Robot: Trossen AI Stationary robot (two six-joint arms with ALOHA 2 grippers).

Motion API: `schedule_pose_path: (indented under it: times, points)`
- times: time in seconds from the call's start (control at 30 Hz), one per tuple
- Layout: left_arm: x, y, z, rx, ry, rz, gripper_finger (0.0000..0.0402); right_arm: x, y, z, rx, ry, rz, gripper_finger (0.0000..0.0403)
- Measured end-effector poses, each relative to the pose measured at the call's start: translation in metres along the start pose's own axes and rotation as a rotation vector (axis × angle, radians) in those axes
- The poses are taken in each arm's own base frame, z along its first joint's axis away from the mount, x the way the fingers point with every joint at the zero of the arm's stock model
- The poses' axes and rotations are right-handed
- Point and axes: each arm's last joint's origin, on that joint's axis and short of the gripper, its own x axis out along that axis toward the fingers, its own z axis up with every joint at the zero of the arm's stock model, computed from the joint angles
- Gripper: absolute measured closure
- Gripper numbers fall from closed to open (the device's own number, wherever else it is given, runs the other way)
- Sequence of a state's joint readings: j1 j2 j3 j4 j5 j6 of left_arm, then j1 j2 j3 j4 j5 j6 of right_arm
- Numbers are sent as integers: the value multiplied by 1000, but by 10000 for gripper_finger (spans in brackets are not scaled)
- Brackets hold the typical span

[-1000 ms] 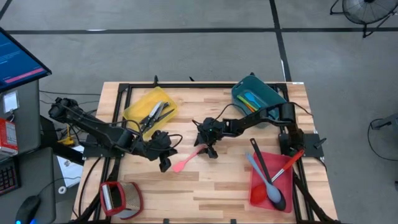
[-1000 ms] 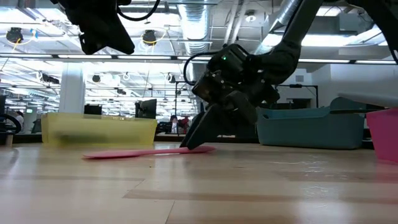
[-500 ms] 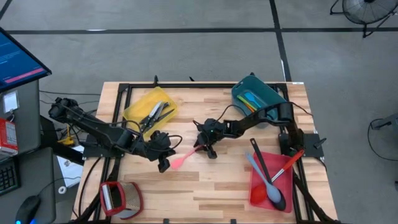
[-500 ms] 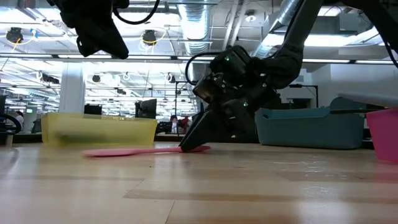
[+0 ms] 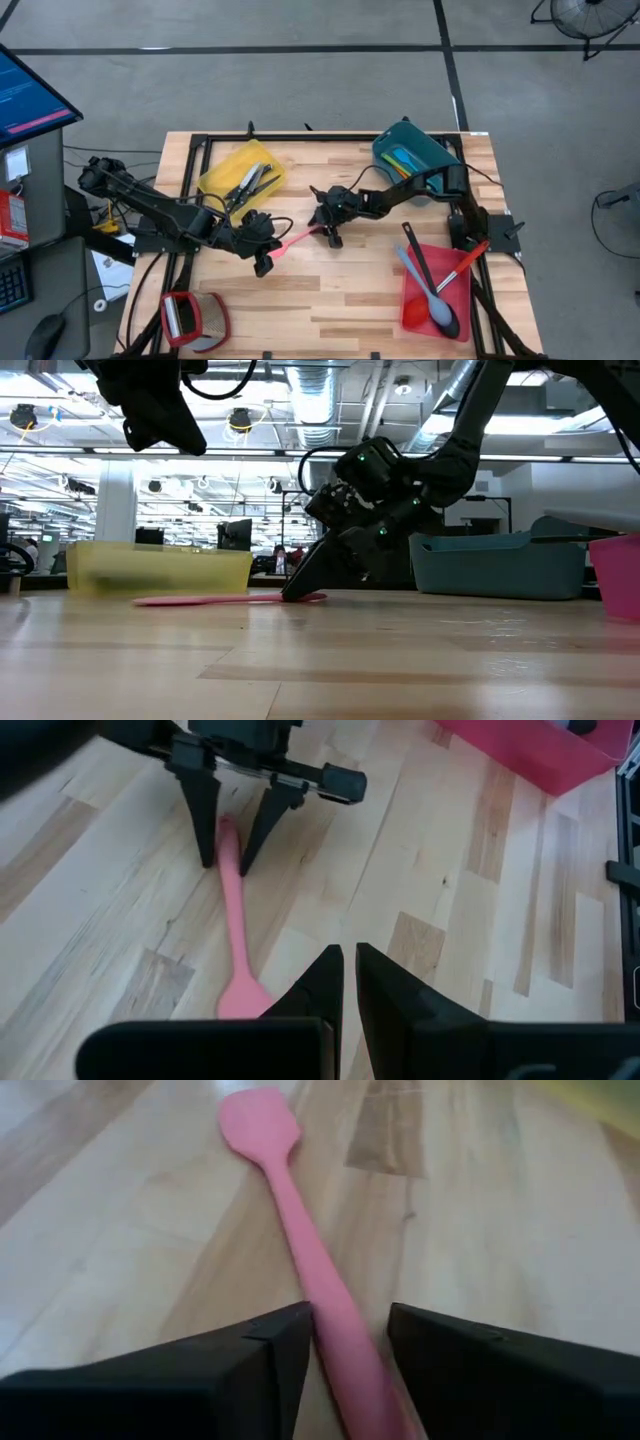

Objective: Pick & Place Kitchen Items
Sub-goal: Put the pink spatula into the green bin

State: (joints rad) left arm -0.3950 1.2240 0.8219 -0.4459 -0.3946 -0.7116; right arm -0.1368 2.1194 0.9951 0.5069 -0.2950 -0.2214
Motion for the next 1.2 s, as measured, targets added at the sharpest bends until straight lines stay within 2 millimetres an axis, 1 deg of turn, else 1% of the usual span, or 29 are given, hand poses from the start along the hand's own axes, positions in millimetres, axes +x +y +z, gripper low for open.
schedule_pose_path:
  times: [0.07, 0.17, 0.33, 0.4, 0.47, 0.57, 0.67, 0.77, 0.93, 1.2]
  points:
    - [0, 0, 0, 0, 0, 0, 385, -3, 0, 4, -13, -9, -8, 256]
    - [0, 0, 0, 0, 0, 0, 385, -5, -3, 7, -13, -18, -19, 226]
    - [0, 0, 0, 0, 0, 0, 385, -6, -5, 3, -1, 16, -7, 155]
    - [0, 0, 0, 0, 0, 0, 385, -7, -6, 0, 4, 33, 0, 135]
    - [0, 0, 0, 0, 0, 1, 385, -8, -6, -5, -2, 38, 2, 127]
    - [0, 0, 0, 0, 0, 1, 385, -8, -9, -15, 5, 43, 10, 126]
    - [0, 0, 0, 7, 2, 3, 385, -6, -10, -27, 18, 53, 18, 135]
    - [0, 0, 0, 26, 2, 3, 385, -2, -11, -33, 21, 37, 18, 155]
    - [0, 0, 0, 29, 4, 4, 385, 5, -8, -36, 11, -9, 6, 212]
    - [0, 1, -1, 31, 6, 6, 385, 7, -8, -37, 4, -12, -17, 311]
